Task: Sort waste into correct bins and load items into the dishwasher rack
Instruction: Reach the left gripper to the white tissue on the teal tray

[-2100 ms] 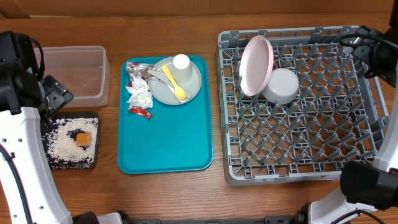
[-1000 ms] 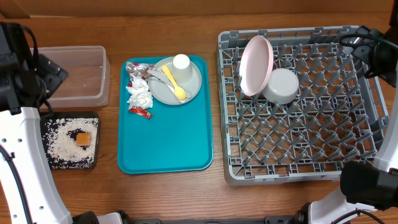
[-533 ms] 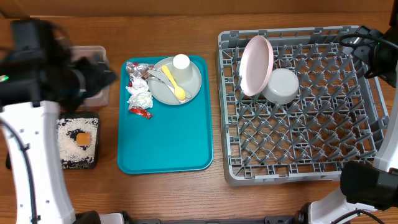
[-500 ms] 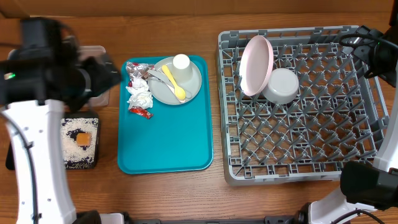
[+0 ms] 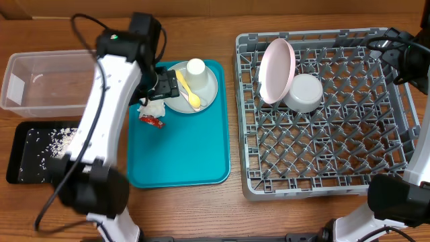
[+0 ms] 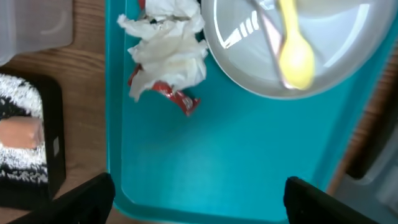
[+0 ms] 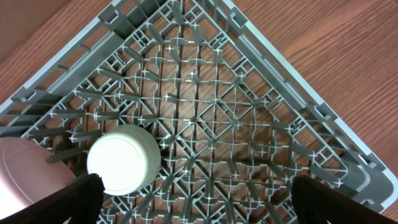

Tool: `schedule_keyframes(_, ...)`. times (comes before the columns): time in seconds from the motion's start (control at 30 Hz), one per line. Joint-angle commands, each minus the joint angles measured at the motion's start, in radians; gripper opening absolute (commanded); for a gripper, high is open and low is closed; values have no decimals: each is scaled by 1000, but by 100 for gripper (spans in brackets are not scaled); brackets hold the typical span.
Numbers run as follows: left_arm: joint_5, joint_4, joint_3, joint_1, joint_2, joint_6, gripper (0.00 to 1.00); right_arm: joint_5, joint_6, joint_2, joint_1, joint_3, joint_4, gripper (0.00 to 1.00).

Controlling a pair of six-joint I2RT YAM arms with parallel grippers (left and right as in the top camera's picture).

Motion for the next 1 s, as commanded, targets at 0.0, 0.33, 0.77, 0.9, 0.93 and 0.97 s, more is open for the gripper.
schedule_keyframes(0.0, -37, 26, 9, 13, 89, 38, 87, 17, 7, -8, -3, -3, 6, 100)
schedule_keyframes(0.33, -232, 83, 9, 18, 226, 94, 87, 17, 7, -8, -3, -3, 5, 100)
schedule_keyframes(0.77, -187, 83, 9, 17, 278, 193, 77, 17, 7, -8, -3, -3, 5, 100)
schedule_keyframes(0.9, -187, 83, 9, 17, 278, 193, 71, 17, 7, -8, -3, -3, 6, 100)
schedule_keyframes(0.93, -187, 85, 9, 18, 278, 193, 71, 17, 7, -8, -3, -3, 6, 100)
schedule_keyframes(0.97, -187, 88, 9, 19, 278, 194, 71, 17, 7, -8, -3, -3, 5, 100)
